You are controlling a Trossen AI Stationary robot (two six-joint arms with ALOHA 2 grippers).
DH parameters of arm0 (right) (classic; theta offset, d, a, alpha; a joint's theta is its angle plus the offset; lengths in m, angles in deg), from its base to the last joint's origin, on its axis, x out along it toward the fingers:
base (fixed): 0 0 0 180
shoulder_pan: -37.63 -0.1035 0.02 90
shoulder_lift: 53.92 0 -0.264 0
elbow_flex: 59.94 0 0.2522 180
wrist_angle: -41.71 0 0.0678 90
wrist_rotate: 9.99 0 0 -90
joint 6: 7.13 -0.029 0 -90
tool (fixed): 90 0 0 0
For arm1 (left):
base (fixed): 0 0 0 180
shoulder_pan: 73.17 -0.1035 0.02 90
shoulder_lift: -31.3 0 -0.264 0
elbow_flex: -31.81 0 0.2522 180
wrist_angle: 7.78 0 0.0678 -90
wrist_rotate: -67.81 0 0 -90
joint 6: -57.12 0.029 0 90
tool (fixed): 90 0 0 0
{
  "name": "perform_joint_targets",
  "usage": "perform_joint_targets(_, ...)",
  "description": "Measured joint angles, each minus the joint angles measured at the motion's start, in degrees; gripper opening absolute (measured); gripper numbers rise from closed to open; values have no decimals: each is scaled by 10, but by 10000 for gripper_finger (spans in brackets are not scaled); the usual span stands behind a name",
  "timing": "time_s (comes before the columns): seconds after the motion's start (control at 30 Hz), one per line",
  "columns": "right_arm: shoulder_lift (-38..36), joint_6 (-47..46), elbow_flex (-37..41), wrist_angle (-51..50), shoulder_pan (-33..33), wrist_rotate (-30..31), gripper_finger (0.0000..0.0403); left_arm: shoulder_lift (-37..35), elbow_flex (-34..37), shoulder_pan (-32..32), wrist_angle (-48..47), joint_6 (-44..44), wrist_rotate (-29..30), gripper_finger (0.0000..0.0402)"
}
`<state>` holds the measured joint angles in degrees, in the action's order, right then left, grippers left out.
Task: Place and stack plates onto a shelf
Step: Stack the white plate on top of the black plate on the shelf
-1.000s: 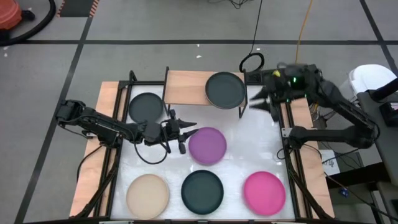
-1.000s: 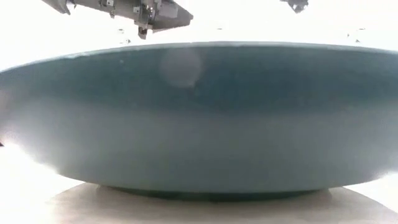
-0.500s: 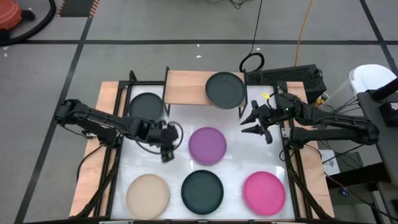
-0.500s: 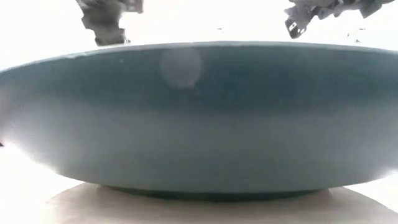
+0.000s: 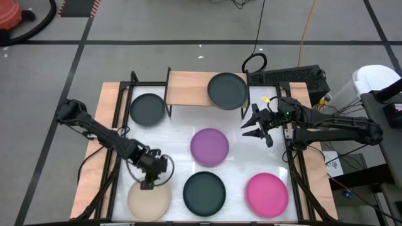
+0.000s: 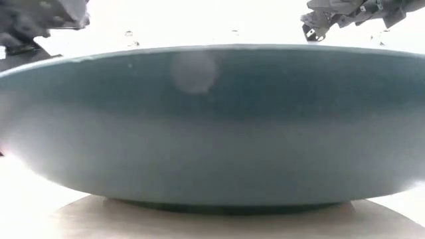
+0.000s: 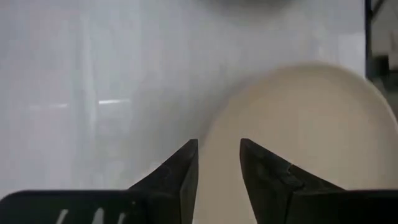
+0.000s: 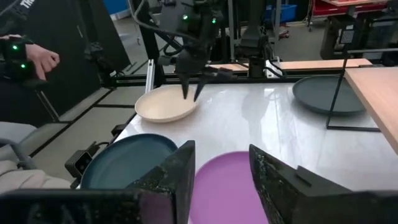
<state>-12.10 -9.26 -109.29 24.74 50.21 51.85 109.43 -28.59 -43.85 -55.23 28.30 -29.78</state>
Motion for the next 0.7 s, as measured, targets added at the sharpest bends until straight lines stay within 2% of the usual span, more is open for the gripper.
perform_joint_targets(0.33, 0, 6, 0, 15, 0, 0, 132, 0, 49, 19, 13, -13, 26, 122)
perform_joint_targets(0.47, 0, 6, 0, 12, 0, 0, 132, 0, 72, 19, 58, -15, 27, 122)
perform_joint_targets(0.6, 0, 7, 0, 12, 0, 0, 132, 14, 90, 19, 98, -28, 25, 122)
perform_joint_targets(0.7, 0, 13, 0, 13, 0, 0, 132, 31, 93, 15, 96, -35, -1, 122)
